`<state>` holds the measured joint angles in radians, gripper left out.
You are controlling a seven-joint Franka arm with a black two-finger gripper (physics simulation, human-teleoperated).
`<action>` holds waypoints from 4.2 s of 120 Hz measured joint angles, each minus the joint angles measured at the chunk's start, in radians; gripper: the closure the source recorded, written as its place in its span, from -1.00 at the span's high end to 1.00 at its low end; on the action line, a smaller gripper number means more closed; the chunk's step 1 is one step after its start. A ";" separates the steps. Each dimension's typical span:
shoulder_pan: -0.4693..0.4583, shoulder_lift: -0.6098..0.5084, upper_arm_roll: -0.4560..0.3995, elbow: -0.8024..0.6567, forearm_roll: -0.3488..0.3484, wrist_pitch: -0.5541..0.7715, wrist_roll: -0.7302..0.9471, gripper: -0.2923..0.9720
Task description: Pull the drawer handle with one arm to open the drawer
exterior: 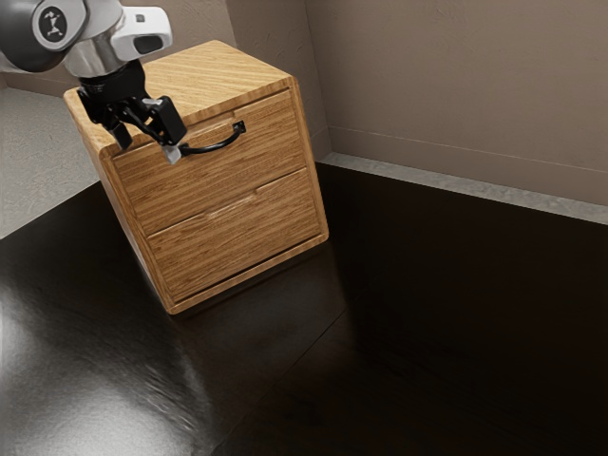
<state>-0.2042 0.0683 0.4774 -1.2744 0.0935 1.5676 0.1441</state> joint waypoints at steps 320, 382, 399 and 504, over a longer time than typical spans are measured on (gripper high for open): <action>0.232 0.162 -0.392 0.061 0.164 0.107 0.275 0.54; 0.226 0.165 -0.393 0.037 0.175 0.211 0.374 0.54; 0.230 0.161 -0.389 0.026 0.186 0.223 0.403 0.54; 0.195 0.084 -0.388 -0.109 0.167 0.242 0.467 0.55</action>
<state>-0.0093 0.1519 0.0898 -1.3833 0.2610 1.8097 0.6116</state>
